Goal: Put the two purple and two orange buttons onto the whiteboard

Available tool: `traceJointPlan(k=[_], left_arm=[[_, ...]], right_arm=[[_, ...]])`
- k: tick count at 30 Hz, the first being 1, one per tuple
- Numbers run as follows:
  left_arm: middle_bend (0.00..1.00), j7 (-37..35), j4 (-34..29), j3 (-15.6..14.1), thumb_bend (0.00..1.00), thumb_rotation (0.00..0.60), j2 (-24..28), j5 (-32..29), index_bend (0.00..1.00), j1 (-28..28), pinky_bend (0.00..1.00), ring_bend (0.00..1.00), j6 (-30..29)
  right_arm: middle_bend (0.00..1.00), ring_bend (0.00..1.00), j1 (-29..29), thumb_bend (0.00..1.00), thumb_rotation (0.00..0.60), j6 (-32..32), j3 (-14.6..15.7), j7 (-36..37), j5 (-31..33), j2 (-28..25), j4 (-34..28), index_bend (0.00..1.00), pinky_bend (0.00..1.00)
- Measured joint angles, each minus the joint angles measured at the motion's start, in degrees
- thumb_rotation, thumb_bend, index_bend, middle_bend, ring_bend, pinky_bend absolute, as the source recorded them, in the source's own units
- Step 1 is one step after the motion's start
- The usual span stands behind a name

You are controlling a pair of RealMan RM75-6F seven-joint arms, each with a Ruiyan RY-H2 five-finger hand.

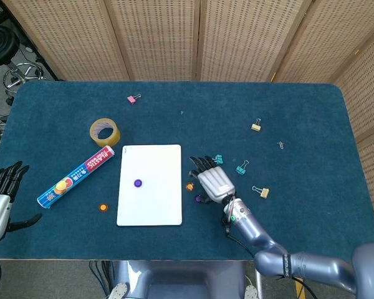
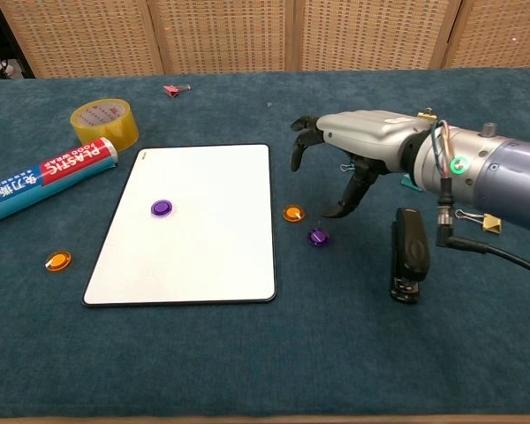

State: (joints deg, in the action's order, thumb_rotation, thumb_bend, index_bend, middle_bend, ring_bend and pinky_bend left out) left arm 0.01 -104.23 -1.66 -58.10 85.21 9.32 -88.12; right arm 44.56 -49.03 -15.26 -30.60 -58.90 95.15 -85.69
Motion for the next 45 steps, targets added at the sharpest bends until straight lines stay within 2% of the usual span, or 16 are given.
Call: traceJointPlan(k=[9, 26, 45], left_arm=[[0.0, -0.56, 0.02, 0.9, 0.03, 0.6, 0.29, -0.51, 0.0, -0.22, 0.0, 0.0, 1.1], [0.0, -1.77, -0.03, 1.95, 0.03, 0.6, 0.67, -0.55, 0.0, -0.81, 0.0, 0.0, 2.25], [0.0, -3.15, 0.14, 2.84, 0.03, 0.6, 1.17, -0.12, 0.0, -1.44, 0.0, 0.0, 2.69]], right_arm=[[0.0, 0.0, 3.4, 0.26, 0.6, 1.52, -0.32, -1.51, 6.87, 2.91, 4.87, 0.3, 0.0], [0.0, 0.0, 6.66, 0.27, 0.6, 1.66, 0.17, -0.22, 9.88, 6.77, 8.63, 0.37, 0.0], [0.0, 0.0, 8.73, 0.27, 0.6, 1.13, 1.14, -1.52, 14.53, 8.21, 11.0, 0.38, 0.0]])
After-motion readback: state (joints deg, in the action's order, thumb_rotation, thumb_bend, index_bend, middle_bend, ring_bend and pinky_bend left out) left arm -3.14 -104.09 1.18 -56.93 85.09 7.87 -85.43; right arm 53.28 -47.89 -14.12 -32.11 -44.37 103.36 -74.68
